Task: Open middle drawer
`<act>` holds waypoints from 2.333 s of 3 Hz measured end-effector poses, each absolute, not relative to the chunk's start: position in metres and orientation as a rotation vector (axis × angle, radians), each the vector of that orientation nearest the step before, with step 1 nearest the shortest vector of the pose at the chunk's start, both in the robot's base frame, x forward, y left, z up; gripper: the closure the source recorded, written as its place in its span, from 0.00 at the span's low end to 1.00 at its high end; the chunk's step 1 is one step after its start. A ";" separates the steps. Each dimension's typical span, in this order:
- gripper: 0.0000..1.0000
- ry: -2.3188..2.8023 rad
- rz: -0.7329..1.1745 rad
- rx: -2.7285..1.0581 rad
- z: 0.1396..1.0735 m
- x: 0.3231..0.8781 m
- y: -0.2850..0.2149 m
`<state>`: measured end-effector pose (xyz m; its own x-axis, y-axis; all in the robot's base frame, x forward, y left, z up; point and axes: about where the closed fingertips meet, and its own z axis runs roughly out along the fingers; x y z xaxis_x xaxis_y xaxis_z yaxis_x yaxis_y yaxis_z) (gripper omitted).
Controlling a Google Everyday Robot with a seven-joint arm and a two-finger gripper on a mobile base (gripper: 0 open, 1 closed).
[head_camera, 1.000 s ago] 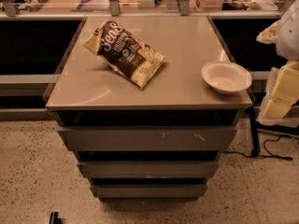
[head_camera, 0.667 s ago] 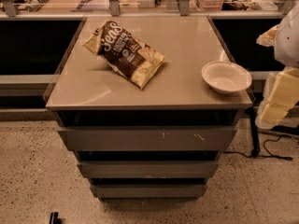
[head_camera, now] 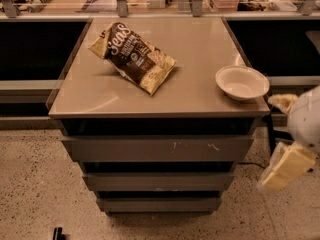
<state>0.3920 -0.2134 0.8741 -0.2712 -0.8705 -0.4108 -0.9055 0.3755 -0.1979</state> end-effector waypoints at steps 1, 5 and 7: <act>0.00 2.145 0.246 -1.405 0.808 0.413 -0.213; 0.00 2.021 0.541 -1.044 0.658 0.389 -0.191; 0.00 2.049 0.612 -0.963 0.604 0.386 -0.185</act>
Offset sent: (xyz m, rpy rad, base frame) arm 0.0133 -0.0002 -0.0568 0.1279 -0.0001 -0.0290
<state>0.3863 -0.1852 0.6041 -0.4123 -0.4234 -0.8067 -0.7964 0.5976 0.0934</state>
